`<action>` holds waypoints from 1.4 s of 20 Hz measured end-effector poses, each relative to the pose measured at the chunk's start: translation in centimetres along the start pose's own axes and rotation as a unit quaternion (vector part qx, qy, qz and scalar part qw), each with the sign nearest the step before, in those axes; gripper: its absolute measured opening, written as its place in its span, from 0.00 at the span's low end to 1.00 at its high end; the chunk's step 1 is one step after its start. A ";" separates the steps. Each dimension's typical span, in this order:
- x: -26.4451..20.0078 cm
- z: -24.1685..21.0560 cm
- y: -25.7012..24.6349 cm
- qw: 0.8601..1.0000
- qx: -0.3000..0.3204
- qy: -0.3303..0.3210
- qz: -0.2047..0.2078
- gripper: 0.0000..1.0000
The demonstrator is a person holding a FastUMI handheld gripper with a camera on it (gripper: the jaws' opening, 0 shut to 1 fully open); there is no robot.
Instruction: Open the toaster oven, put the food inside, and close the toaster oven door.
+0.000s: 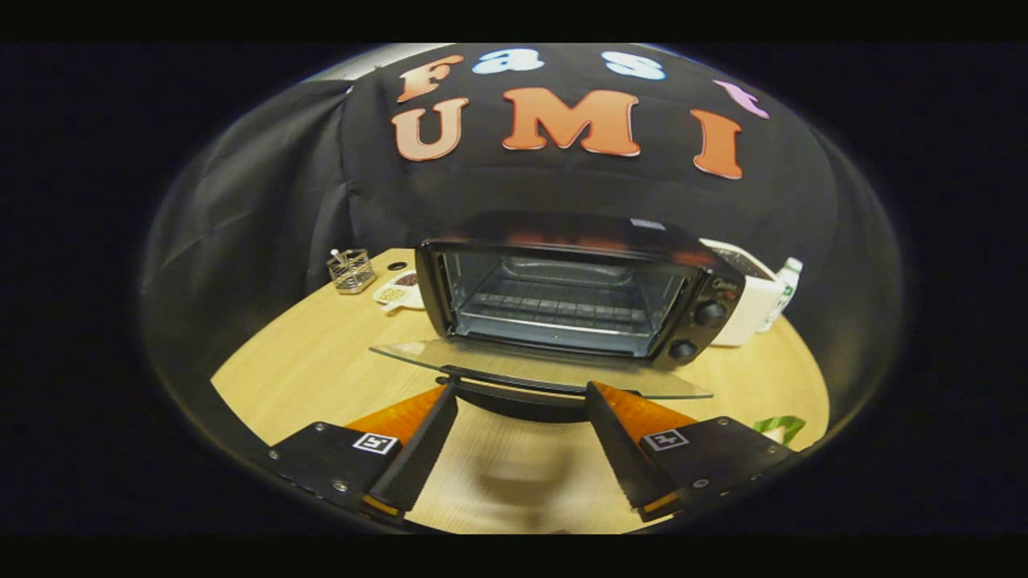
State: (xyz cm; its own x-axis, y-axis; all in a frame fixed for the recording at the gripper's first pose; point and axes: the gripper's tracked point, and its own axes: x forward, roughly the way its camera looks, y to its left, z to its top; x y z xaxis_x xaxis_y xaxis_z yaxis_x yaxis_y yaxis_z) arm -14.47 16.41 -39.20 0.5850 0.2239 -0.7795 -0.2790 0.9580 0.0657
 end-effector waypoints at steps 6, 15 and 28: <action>1.1 -5.9 1.1 0.991 0.067 0.107 0.049 0.80; 2.6 -7.1 -0.5 0.982 0.110 0.151 0.039 0.76; -8.1 -0.7 -16.2 0.993 0.099 0.055 -0.040 0.98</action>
State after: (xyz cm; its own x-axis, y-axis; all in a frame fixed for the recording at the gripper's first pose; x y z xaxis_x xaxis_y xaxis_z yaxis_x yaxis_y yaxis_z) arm -15.20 -1.05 -34.43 0.5095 0.1351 -0.8498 -0.0738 0.9908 0.1133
